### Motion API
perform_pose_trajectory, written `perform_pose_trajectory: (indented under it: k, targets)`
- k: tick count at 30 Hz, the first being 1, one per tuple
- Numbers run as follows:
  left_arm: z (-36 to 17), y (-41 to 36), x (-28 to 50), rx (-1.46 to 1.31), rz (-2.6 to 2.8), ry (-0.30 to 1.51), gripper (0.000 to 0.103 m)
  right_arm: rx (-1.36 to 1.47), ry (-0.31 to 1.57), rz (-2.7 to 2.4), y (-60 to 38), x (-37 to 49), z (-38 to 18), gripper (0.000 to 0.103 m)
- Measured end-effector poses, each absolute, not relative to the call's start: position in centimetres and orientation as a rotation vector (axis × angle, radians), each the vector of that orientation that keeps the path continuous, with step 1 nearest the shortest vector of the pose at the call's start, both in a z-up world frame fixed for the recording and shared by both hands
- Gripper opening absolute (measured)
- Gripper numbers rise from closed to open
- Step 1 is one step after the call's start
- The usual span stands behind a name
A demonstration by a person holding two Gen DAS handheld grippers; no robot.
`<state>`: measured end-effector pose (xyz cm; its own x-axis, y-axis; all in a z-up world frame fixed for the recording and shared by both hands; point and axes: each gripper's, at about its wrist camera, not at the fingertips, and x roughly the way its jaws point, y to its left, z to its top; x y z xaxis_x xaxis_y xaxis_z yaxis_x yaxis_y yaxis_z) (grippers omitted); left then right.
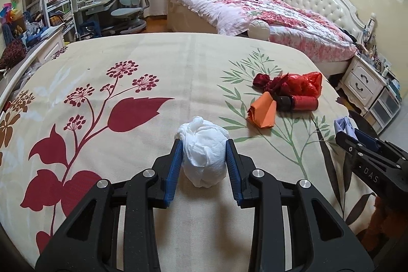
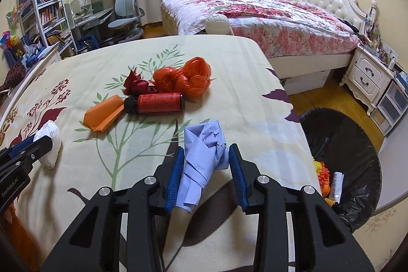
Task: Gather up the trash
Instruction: 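Carry the bag and cloth over the black bin and open both grippers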
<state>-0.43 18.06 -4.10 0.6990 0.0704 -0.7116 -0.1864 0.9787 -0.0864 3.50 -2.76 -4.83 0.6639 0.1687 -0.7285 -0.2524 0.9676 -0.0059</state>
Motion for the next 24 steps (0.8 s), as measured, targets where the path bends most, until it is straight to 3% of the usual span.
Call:
perform_pose_trajectory:
  k: [24]
  targets:
    - [-2.7,8.0,1.7,-0.085,-0.048,0.754,0.033,-0.041,0.770,0.102,-10.3,3.4,-3.5,0.037]
